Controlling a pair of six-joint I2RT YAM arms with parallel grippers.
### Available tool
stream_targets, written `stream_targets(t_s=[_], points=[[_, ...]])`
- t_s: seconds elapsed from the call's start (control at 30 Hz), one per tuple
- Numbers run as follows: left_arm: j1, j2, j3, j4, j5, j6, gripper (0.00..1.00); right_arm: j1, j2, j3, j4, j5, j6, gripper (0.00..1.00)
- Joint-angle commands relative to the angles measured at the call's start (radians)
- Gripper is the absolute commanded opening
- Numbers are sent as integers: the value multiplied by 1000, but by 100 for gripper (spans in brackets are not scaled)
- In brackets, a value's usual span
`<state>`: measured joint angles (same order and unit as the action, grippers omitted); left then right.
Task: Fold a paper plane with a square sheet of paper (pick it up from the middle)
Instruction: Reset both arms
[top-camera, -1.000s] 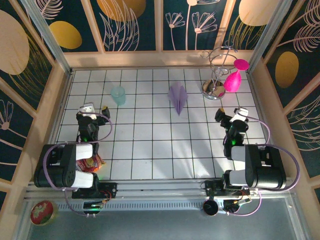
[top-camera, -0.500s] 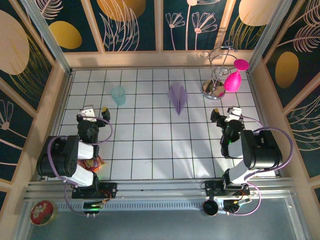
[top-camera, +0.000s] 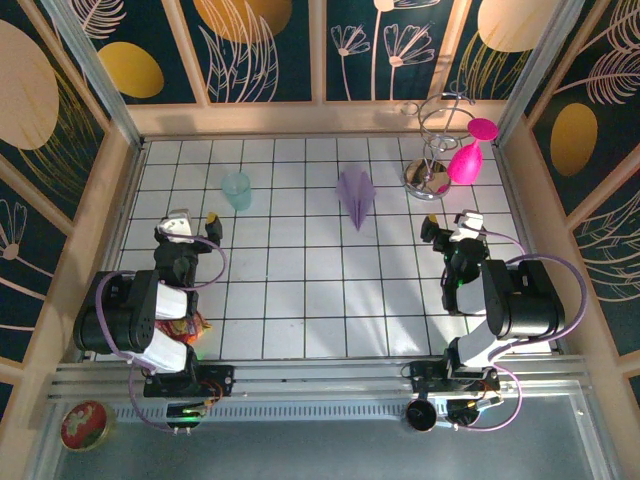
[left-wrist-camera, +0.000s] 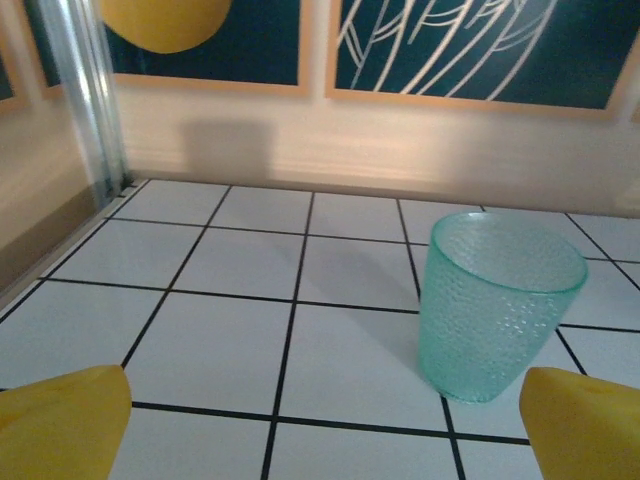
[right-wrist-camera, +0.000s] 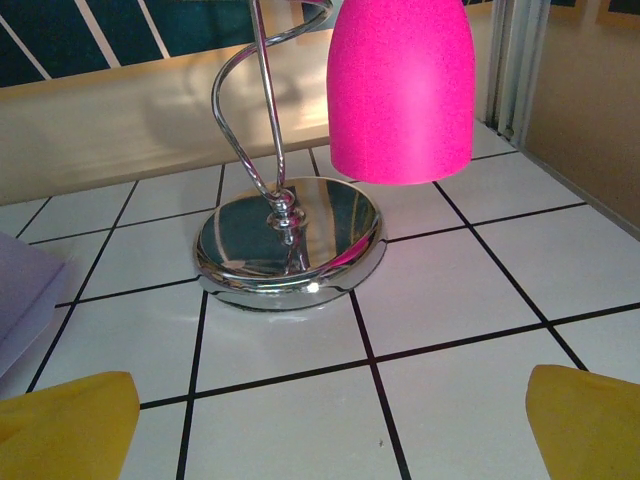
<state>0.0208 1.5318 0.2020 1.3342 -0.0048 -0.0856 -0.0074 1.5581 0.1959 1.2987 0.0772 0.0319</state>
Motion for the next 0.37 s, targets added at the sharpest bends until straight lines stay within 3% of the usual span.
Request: stream_targets(t_s=[0.0,0.33], points=[[8,7,9,25,62,23,99,-6,5,16,42,-3,-12,99],[8,7,23,-2,15,9,99,-7,5,13,47,-6,-12,99]])
